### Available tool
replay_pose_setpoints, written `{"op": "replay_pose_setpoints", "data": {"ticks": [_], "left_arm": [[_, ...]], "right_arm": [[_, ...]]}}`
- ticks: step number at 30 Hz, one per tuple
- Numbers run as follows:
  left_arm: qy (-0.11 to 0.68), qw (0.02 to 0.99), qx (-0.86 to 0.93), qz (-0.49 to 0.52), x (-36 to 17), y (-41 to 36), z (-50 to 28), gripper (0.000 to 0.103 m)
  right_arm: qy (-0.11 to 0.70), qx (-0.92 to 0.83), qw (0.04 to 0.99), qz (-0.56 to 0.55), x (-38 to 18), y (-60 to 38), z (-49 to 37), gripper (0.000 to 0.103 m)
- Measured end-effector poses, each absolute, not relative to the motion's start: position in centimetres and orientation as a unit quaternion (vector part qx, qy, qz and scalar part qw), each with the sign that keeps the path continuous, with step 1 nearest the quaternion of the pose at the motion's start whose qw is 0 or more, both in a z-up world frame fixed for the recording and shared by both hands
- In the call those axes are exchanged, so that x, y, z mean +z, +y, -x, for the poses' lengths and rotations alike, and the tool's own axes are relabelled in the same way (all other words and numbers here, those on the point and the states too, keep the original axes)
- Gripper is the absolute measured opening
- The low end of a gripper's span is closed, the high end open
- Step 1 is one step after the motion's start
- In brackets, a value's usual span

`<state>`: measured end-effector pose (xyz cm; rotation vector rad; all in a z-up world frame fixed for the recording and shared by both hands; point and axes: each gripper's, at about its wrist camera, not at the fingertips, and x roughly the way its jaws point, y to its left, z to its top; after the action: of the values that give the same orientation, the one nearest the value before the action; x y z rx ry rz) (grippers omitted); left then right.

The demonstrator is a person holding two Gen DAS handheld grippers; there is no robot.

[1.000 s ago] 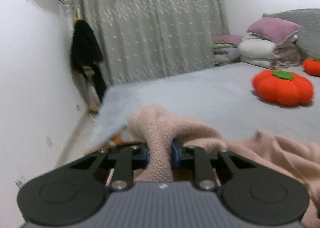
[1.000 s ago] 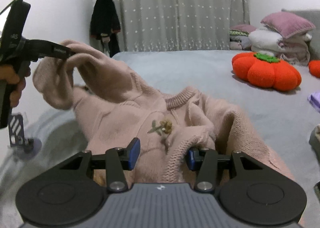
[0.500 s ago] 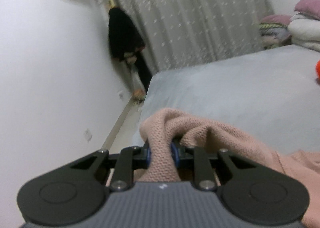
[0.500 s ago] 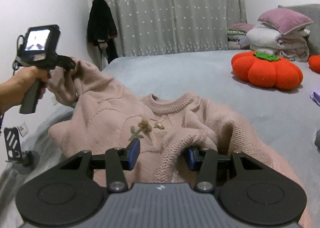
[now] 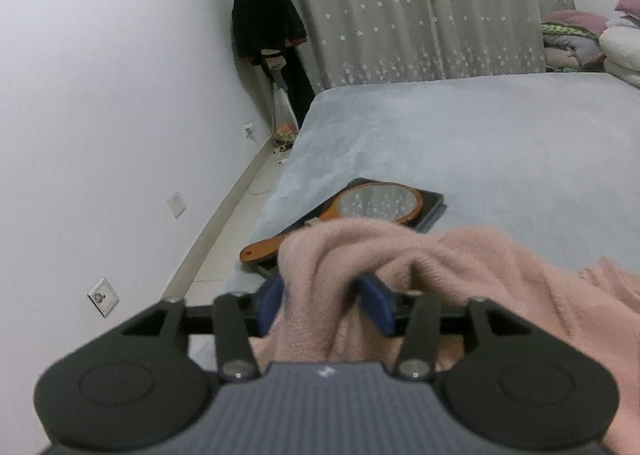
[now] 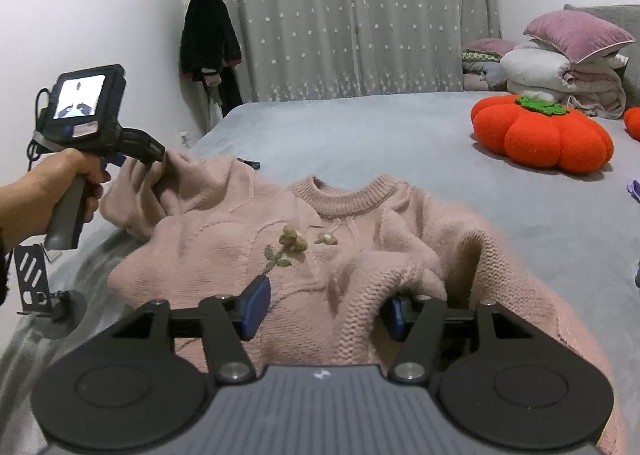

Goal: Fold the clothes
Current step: 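Lower the sweater onto the bed and open both grippers, then move the right gripper toward the ribbed cuff of a sweater sleeve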

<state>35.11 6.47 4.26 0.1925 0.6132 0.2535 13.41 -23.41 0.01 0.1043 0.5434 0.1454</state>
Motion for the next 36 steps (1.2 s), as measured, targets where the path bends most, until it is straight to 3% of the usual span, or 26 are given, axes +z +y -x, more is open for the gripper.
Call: {"op": "replay_pose_setpoints", "data": {"ticks": [2, 7, 20, 36], "left_arm": [[0.301, 0.942, 0.116, -0.093, 4.9, 6.2, -34.1, 0.070], [0.309, 0.944, 0.078, -0.085, 6.3, 4.7, -30.2, 0.079], [0.339, 0.939, -0.010, -0.057, 4.8, 0.3, -19.9, 0.080], [0.349, 0.936, -0.056, 0.001, 0.0, -0.3, -14.5, 0.084]], "right_arm": [[0.268, 0.071, 0.959, -0.053, 0.3, -23.7, -13.2, 0.058], [0.265, 0.069, 0.960, -0.059, 1.1, -24.7, -12.0, 0.058], [0.251, 0.057, 0.965, -0.047, 3.1, -25.9, -6.8, 0.063], [0.285, 0.007, 0.958, -0.012, 1.4, -29.7, -6.8, 0.065]]}}
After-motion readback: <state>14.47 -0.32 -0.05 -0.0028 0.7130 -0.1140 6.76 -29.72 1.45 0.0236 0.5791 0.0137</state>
